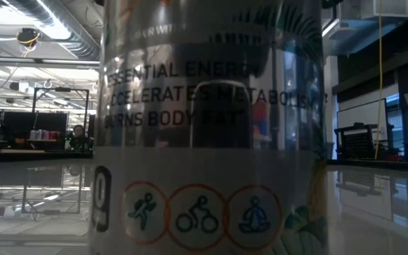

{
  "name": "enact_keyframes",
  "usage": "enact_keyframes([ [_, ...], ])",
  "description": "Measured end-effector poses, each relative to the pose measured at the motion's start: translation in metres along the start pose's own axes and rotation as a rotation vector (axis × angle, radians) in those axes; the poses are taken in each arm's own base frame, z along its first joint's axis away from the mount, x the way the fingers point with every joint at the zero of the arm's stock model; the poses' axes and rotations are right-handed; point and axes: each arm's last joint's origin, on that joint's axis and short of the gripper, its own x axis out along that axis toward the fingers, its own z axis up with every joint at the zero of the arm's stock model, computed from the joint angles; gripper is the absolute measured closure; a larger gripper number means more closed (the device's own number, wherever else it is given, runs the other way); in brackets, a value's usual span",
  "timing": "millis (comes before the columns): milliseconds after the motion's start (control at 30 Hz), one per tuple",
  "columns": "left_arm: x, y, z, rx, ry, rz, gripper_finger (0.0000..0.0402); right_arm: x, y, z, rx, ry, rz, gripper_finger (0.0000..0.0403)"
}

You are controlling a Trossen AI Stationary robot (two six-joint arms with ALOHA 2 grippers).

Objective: Place canned beverage on shelf
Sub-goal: Put the white yellow soda can on the shelf aligned with the other white yellow soda can

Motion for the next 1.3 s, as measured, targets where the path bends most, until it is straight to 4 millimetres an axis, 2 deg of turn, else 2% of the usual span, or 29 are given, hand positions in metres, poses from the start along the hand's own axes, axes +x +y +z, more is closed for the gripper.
enact_keyframes([
  [167,0.0,0.0,0.0,-0.085,-0.008,0.014,0.0101,-0.002,0.02,0.025,0.054,0.034,0.1,0.0073],
  [300,0.002,-0.002,-0.003,-0.144,0.015,-0.006,0.0101,-0.004,0.054,0.049,0.066,0.085,0.224,0.0073],
  [400,0.003,-0.005,-0.011,-0.118,0.078,-0.021,0.0101,-0.008,0.08,0.061,0.083,0.155,0.266,0.0072],
  [567,0.008,-0.009,-0.029,-0.047,0.237,-0.049,0.0101,-0.01,0.127,0.065,0.251,0.327,0.307,0.0072],
  [733,0.011,-0.014,-0.046,0.008,0.389,-0.105,0.0101,-0.012,0.18,0.066,0.38,0.4,0.33,0.0072],
  [833,0.012,-0.018,-0.051,0.017,0.413,-0.116,0.0101,-0.017,0.209,0.066,0.409,0.428,0.289,0.0072],
  [933,0.015,-0.022,-0.058,0.034,0.446,-0.126,0.0101,-0.024,0.239,0.06,0.371,0.471,0.301,0.0072],
  [1000,0.018,-0.025,-0.066,0.054,0.478,-0.129,0.0101,-0.026,0.252,0.047,0.372,0.524,0.298,0.0072],
  [1100,0.026,-0.029,-0.077,0.025,0.523,-0.11,0.0101,-0.027,0.268,0.025,0.431,0.6,0.337,0.0072],
  [1300,0.036,-0.042,-0.105,-0.098,0.615,-0.057,0.0101,-0.038,0.288,-0.015,0.508,0.58,0.403,0.0072],
])
